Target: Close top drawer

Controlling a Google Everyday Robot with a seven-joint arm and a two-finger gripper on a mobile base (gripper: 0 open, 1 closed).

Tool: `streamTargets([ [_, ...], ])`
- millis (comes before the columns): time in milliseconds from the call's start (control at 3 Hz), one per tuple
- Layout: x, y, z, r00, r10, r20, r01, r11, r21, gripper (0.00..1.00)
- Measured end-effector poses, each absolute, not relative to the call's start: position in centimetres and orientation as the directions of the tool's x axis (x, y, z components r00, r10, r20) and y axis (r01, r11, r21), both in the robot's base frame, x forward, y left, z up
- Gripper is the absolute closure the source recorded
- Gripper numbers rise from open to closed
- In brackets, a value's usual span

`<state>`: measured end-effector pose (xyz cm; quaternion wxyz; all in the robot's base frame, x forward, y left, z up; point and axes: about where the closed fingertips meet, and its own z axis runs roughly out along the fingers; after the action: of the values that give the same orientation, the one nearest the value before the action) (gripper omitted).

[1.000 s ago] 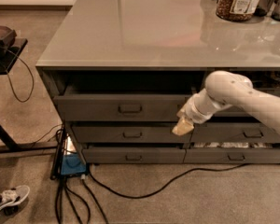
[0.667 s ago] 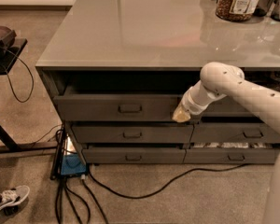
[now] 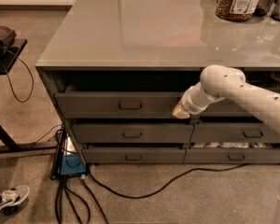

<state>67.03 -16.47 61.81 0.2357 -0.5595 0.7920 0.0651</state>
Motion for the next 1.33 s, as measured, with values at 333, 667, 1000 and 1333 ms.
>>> streamTargets([
  [333, 65.1, -16.8, 64.0, -0.267, -0.839, -0.475, -0.859, 0.43, -0.277, 0.81],
  [667, 63.8, -15.9, 61.7, -0.268, -0.835, -0.481, -0.856, 0.435, -0.278, 0.57],
  [1000, 63.8, -15.9, 61.7, -0.266, -0.835, -0.481, -0.857, 0.434, -0.278, 0.34],
  [1333, 63.8, -15.9, 61.7, -0.266, -0.835, -0.481, -0.857, 0.434, -0.278, 0.11],
])
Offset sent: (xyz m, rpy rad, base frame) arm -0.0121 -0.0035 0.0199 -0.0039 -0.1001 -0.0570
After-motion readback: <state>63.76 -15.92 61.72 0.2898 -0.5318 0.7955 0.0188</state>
